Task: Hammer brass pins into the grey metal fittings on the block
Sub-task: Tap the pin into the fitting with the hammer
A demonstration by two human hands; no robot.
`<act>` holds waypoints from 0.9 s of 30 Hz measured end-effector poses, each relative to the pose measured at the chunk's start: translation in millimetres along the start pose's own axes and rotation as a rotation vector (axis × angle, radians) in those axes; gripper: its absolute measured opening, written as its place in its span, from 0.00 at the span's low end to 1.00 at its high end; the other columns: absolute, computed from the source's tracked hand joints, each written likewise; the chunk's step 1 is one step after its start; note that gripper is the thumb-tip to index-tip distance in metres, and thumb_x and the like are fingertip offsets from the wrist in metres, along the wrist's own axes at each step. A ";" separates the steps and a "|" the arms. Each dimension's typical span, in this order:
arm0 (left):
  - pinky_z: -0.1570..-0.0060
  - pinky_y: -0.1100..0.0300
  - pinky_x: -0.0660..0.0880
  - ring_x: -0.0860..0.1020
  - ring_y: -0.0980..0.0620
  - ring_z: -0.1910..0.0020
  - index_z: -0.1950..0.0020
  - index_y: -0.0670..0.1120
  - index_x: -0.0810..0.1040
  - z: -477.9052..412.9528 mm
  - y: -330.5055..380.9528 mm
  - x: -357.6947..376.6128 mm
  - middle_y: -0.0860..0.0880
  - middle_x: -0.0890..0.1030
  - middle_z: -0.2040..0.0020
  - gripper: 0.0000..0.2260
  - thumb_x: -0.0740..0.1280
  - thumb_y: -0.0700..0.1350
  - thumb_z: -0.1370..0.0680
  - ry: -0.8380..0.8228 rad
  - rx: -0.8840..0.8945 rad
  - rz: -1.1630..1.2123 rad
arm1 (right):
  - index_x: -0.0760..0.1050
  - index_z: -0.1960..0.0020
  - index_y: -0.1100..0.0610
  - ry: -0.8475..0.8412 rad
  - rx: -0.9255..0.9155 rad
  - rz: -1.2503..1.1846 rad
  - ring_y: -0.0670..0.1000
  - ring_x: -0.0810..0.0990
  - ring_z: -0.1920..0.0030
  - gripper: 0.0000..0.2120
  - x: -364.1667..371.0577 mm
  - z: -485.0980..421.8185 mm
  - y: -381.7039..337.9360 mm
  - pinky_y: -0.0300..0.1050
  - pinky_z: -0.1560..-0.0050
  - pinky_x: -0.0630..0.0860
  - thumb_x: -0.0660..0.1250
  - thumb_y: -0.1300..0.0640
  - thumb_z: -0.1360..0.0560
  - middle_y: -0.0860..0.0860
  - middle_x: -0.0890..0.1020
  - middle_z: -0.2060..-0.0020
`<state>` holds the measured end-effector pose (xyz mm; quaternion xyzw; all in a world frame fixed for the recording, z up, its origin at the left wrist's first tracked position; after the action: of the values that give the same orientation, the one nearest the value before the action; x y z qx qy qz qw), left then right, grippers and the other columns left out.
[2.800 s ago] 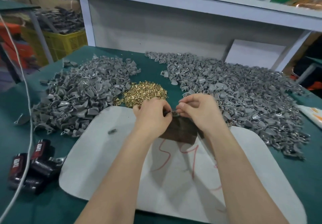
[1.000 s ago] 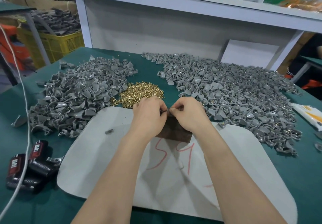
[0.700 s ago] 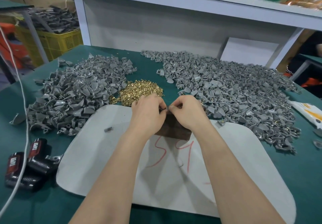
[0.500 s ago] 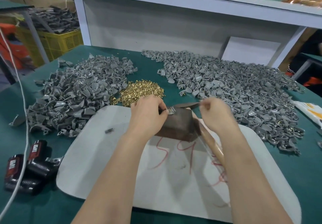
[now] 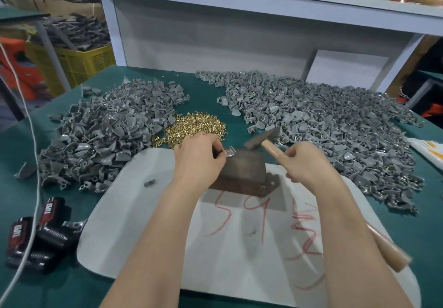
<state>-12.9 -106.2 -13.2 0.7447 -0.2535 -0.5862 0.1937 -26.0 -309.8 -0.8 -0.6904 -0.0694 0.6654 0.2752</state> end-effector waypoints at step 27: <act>0.53 0.50 0.77 0.79 0.43 0.55 0.59 0.43 0.83 -1.2 -1.9 -1.4 0.45 0.82 0.59 0.06 0.70 0.44 0.25 0.056 0.017 0.090 | 0.61 0.28 0.39 0.037 -0.590 0.005 0.43 0.73 0.36 0.24 0.2 51.5 -48.6 0.35 0.34 0.65 0.58 0.57 0.20 0.35 0.72 0.35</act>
<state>-11.7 -103.8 -12.9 0.7503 -0.2864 -0.5535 0.2205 -62.2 -254.1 23.9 -0.7529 -0.2531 0.6043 0.0621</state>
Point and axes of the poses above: each hand's wrist, its own z-axis away from the middle knuckle, its own x-axis out of the palm, y = z × x, the point moved 4 cm from there along -z, towards the middle knuckle
